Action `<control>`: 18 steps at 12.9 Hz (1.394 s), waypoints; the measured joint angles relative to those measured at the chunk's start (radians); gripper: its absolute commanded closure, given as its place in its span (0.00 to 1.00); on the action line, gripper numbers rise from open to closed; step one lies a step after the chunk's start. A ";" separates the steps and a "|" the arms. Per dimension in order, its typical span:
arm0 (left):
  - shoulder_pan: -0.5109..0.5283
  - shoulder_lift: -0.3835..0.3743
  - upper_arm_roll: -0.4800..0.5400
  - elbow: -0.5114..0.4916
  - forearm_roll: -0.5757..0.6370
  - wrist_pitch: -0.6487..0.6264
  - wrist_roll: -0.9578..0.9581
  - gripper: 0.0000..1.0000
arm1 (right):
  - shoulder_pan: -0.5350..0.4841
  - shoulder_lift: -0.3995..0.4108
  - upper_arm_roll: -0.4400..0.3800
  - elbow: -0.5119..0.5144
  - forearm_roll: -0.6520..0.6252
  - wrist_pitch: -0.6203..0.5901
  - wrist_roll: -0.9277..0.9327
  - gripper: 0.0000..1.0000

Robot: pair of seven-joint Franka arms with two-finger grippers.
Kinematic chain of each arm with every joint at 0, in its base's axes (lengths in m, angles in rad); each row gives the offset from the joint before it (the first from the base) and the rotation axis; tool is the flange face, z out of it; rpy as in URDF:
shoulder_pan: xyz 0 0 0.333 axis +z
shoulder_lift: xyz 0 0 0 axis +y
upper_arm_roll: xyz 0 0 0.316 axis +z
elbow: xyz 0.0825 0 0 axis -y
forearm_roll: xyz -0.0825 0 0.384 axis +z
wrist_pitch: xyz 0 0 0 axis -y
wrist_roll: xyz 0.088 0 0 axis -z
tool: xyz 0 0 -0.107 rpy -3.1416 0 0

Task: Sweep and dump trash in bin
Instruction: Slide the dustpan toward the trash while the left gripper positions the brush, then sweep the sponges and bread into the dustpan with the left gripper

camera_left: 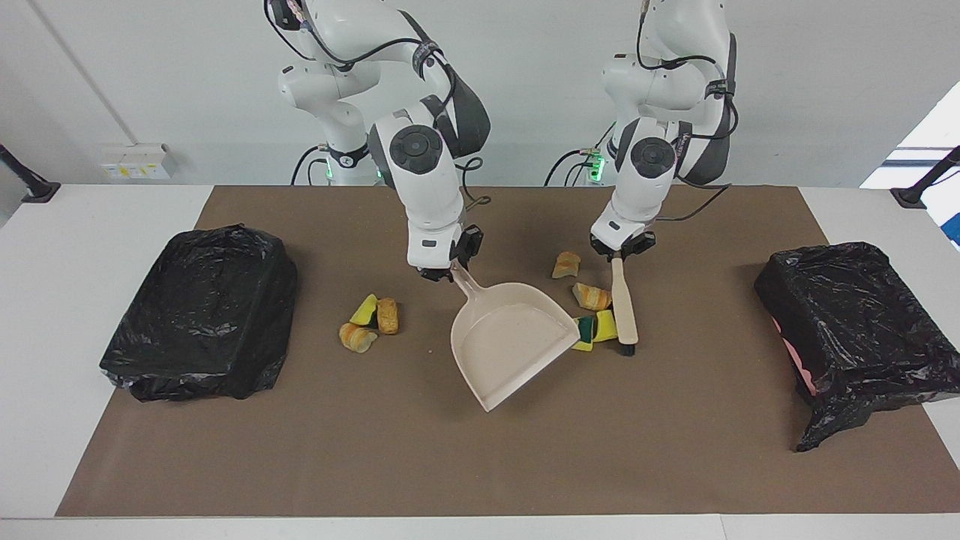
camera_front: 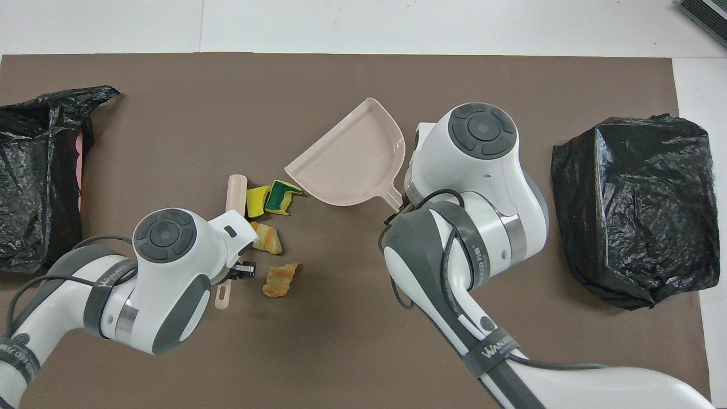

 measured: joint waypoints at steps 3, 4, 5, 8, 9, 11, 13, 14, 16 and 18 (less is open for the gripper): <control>-0.008 0.000 0.005 0.004 0.000 0.001 0.001 1.00 | -0.008 -0.029 0.000 -0.084 -0.055 0.001 -0.205 1.00; -0.007 0.001 0.010 0.009 0.000 0.001 0.001 1.00 | -0.013 -0.041 -0.001 -0.112 -0.073 0.001 -0.257 1.00; -0.005 0.004 0.016 0.016 0.000 -0.001 0.001 1.00 | -0.018 -0.053 -0.001 -0.137 -0.084 0.001 -0.308 1.00; 0.031 0.013 0.023 0.030 0.000 -0.022 0.002 1.00 | -0.045 -0.085 -0.001 -0.194 -0.089 0.003 -0.471 1.00; 0.042 0.014 0.024 0.028 0.000 -0.024 0.002 1.00 | -0.050 -0.091 -0.001 -0.202 -0.089 0.004 -0.501 1.00; 0.044 0.014 0.022 0.026 -0.001 -0.024 0.002 1.00 | -0.043 -0.093 0.001 -0.214 -0.089 0.017 -0.518 1.00; 0.040 0.014 0.012 0.025 -0.017 -0.024 0.002 1.00 | -0.017 -0.093 0.003 -0.233 -0.089 0.047 -0.514 1.00; 0.037 0.014 0.009 0.023 -0.036 -0.024 0.002 1.00 | -0.007 -0.093 0.004 -0.243 -0.089 0.053 -0.504 1.00; 0.020 0.014 0.005 0.020 -0.056 -0.024 0.002 1.00 | -0.001 -0.094 0.004 -0.259 -0.089 0.054 -0.468 1.00; -0.003 0.014 0.003 0.020 -0.078 -0.024 0.001 1.00 | 0.020 -0.094 0.004 -0.277 -0.107 0.054 -0.385 1.00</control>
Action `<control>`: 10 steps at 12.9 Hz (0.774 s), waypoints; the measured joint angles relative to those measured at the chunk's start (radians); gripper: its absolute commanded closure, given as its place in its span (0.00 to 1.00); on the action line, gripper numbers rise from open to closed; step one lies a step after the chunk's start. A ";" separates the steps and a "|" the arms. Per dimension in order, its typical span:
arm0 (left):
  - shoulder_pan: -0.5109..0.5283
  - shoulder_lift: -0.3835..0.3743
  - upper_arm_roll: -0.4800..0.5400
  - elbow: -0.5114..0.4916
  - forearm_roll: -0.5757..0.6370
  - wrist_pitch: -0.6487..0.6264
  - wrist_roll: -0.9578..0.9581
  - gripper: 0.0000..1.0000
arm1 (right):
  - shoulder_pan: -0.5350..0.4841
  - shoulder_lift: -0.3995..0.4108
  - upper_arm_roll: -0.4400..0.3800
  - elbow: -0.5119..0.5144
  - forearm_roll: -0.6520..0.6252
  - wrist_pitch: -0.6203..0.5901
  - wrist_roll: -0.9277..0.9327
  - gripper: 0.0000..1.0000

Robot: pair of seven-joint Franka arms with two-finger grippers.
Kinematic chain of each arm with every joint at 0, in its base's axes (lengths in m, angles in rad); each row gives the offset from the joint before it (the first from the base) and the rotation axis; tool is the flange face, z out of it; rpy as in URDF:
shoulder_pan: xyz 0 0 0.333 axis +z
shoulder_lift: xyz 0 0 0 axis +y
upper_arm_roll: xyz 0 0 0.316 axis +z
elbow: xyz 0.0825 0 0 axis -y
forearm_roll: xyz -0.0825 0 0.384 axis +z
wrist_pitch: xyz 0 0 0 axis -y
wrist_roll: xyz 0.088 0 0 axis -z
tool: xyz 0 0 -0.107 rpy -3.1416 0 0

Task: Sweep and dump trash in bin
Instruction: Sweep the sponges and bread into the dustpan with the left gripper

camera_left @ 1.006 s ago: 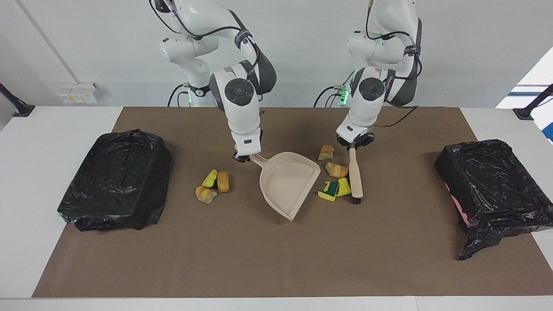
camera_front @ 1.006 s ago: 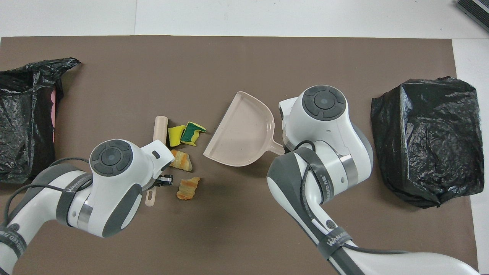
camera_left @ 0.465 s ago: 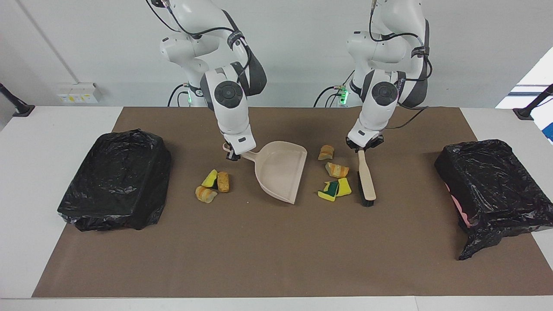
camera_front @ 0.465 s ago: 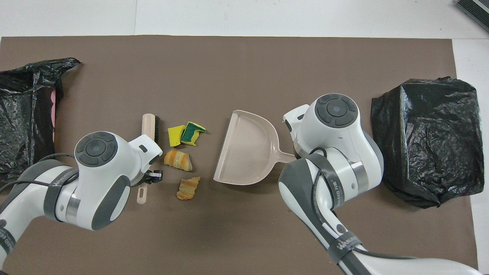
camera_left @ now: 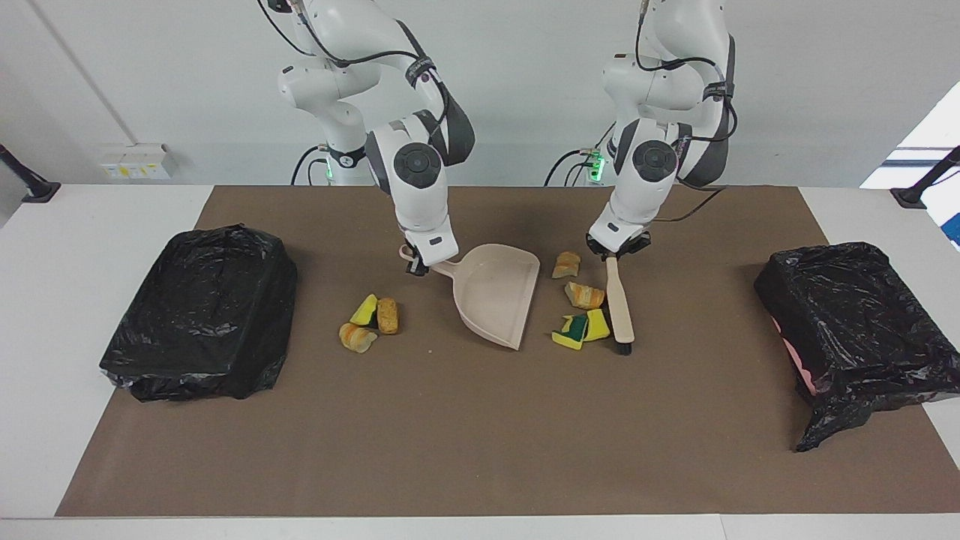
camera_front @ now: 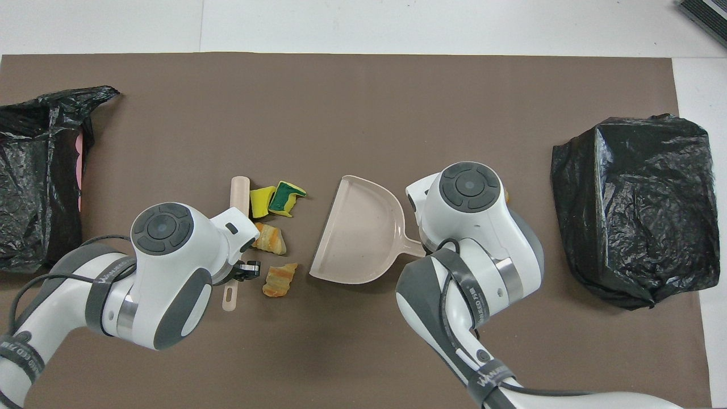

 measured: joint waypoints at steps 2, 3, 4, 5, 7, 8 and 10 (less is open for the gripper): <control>-0.019 0.000 -0.001 0.000 -0.008 0.000 0.000 1.00 | 0.033 0.000 0.001 -0.009 -0.020 0.000 0.079 1.00; -0.029 0.000 -0.002 0.000 -0.014 0.000 0.000 1.00 | 0.045 -0.001 0.001 -0.010 -0.021 0.001 0.102 1.00; -0.044 -0.001 -0.002 0.000 -0.027 0.000 0.000 1.00 | 0.049 -0.002 0.001 -0.011 -0.021 0.001 0.111 1.00; -0.063 -0.002 -0.004 0.000 -0.047 0.000 0.000 1.00 | 0.049 -0.003 0.000 -0.012 -0.021 0.001 0.115 1.00; -0.117 -0.006 -0.004 0.000 -0.066 0.000 0.000 1.00 | 0.049 -0.004 -0.001 -0.013 -0.021 0.001 0.115 1.00; -0.157 -0.009 -0.005 0.000 -0.072 0.000 -0.001 1.00 | 0.049 -0.004 -0.002 -0.014 -0.021 0.001 0.115 1.00; -0.240 -0.014 -0.008 0.000 -0.083 -0.001 -0.003 1.00 | 0.049 -0.004 -0.002 -0.014 -0.021 0.001 0.115 1.00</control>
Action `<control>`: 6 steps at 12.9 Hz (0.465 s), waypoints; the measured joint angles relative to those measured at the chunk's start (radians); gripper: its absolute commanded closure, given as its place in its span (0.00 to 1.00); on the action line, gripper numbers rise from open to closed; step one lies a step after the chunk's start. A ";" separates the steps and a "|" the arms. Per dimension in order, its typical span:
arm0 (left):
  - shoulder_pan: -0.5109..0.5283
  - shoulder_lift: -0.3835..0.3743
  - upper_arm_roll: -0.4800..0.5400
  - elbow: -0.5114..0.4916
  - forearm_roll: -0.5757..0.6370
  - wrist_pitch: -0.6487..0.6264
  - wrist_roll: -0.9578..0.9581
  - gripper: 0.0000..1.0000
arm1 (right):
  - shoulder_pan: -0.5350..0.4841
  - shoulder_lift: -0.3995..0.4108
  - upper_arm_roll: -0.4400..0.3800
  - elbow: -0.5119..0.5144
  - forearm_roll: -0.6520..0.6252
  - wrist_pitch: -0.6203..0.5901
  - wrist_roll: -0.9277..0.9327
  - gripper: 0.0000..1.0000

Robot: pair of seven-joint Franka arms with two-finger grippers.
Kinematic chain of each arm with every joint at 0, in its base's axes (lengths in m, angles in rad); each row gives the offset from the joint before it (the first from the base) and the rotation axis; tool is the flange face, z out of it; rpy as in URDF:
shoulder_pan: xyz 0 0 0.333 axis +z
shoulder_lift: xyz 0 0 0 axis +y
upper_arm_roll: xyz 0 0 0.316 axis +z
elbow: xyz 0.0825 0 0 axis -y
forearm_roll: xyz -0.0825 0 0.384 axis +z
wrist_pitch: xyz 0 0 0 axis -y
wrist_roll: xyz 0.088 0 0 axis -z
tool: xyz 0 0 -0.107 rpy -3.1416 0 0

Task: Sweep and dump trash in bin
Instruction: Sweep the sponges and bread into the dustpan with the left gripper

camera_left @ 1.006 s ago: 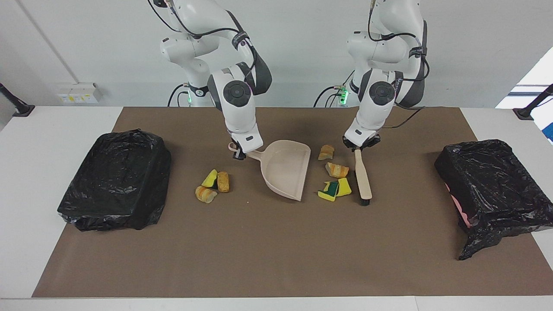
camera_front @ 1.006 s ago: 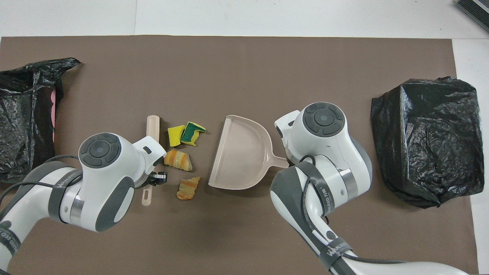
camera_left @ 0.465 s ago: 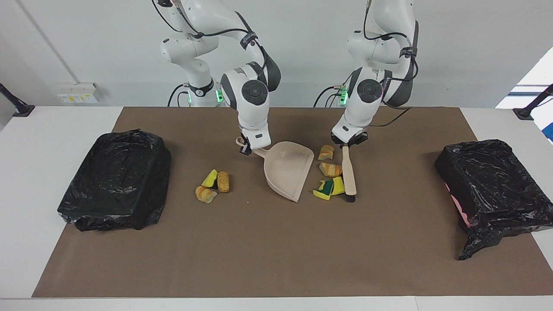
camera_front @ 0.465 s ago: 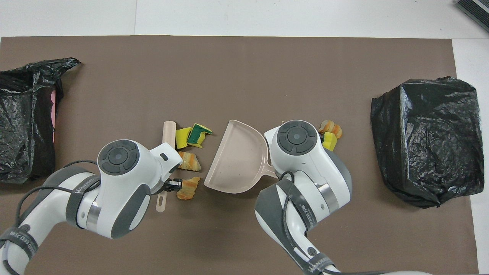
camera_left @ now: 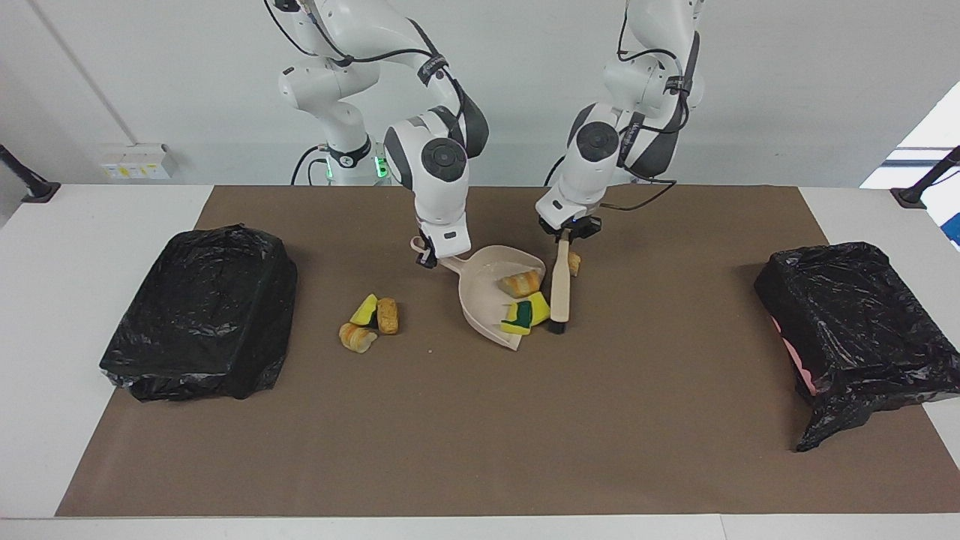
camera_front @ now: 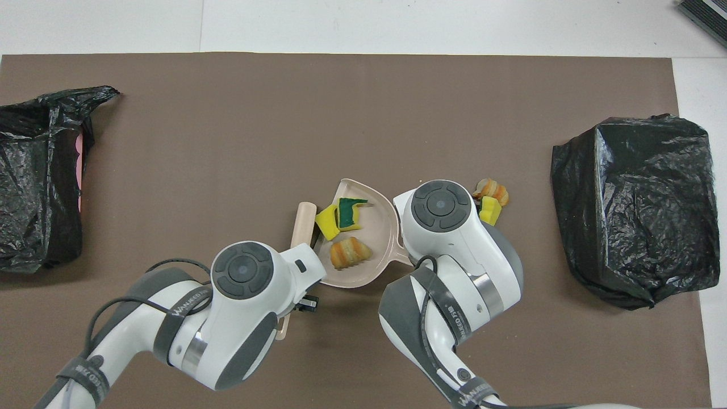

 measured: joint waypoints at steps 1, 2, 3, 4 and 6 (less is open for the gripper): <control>-0.036 -0.002 -0.001 0.002 -0.010 0.000 -0.008 1.00 | 0.000 0.000 0.000 0.000 0.000 0.000 0.000 1.00; -0.061 -0.007 -0.002 0.006 -0.020 -0.007 -0.024 1.00 | 0.000 0.000 0.000 0.000 0.000 0.000 0.000 1.00; -0.079 -0.012 -0.002 0.014 -0.027 -0.029 -0.057 1.00 | 0.000 0.000 0.000 -0.001 0.000 0.000 0.000 1.00; -0.085 -0.019 -0.001 0.024 -0.029 -0.059 -0.098 1.00 | 0.000 0.000 0.000 -0.001 0.000 0.000 0.000 1.00; -0.085 -0.052 0.009 0.040 -0.030 -0.149 -0.189 1.00 | 0.002 -0.001 0.001 -0.001 -0.019 0.000 -0.002 1.00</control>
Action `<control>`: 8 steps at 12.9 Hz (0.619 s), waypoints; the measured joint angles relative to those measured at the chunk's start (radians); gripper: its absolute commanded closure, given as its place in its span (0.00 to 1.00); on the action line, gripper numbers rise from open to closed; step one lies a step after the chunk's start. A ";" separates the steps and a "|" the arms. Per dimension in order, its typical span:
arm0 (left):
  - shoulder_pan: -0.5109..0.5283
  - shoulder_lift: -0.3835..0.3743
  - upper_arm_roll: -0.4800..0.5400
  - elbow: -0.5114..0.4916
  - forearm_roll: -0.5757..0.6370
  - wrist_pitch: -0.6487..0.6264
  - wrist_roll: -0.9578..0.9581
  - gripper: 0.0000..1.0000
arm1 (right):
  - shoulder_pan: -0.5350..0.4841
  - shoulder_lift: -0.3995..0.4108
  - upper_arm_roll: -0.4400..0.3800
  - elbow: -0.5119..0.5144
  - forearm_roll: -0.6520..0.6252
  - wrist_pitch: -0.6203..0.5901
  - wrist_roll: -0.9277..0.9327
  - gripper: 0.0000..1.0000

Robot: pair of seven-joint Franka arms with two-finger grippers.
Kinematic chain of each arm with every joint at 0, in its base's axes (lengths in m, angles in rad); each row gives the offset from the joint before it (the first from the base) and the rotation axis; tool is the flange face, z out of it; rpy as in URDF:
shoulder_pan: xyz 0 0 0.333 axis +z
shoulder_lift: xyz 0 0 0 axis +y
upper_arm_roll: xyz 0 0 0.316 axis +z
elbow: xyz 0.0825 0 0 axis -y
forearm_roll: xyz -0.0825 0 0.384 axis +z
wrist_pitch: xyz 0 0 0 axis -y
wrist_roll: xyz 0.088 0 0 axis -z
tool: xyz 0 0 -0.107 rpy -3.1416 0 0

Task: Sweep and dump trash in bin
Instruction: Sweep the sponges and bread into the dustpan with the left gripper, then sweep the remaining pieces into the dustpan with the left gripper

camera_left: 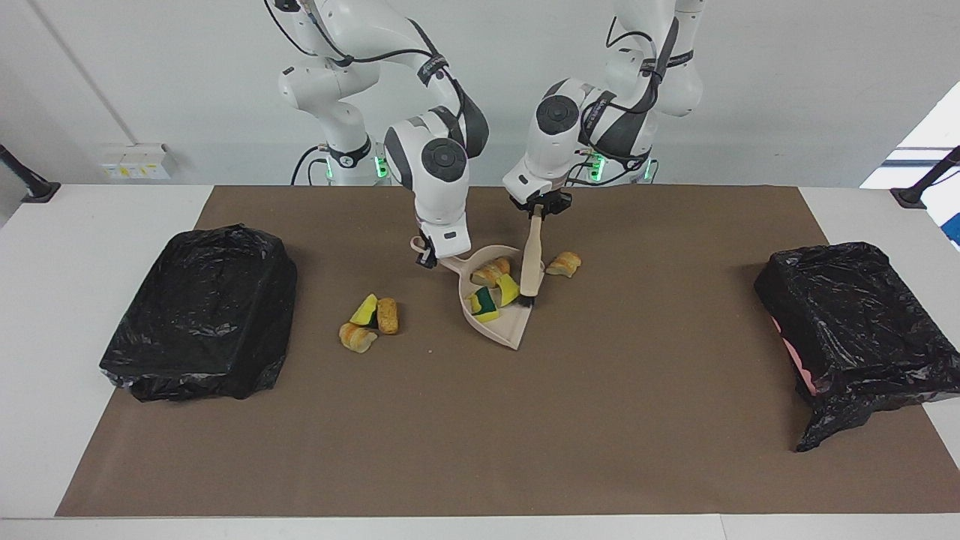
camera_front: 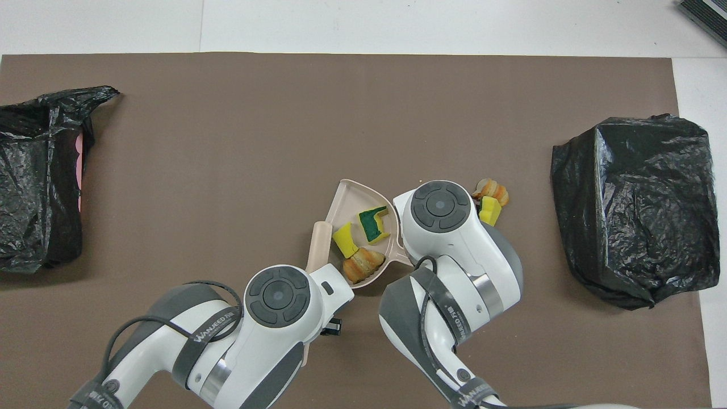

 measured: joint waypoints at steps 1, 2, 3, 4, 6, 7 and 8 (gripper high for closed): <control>0.001 -0.020 0.005 0.000 -0.001 -0.051 -0.052 1.00 | 0.002 -0.001 0.002 0.000 -0.029 0.000 -0.002 1.00; 0.001 -0.036 0.008 -0.003 -0.001 -0.090 -0.113 1.00 | 0.002 -0.002 0.003 0.000 -0.052 0.000 -0.011 1.00; 0.001 -0.046 0.009 -0.007 -0.001 -0.111 -0.163 1.00 | 0.002 -0.004 0.003 0.001 -0.061 0.000 -0.025 1.00; 0.001 -0.051 0.009 -0.013 -0.001 -0.124 -0.209 1.00 | 0.001 -0.011 0.002 0.001 -0.066 0.000 -0.050 1.00; 0.001 -0.067 0.010 -0.045 -0.001 -0.132 -0.310 1.00 | 0.001 -0.035 0.002 0.000 -0.070 0.000 -0.138 1.00; 0.001 -0.076 0.009 -0.061 -0.001 -0.132 -0.358 1.00 | 0.002 -0.045 0.002 -0.003 -0.071 0.000 -0.182 1.00; 0.001 -0.088 0.009 -0.078 -0.001 -0.131 -0.398 1.00 | 0.003 -0.052 0.003 -0.011 -0.071 0.000 -0.211 1.00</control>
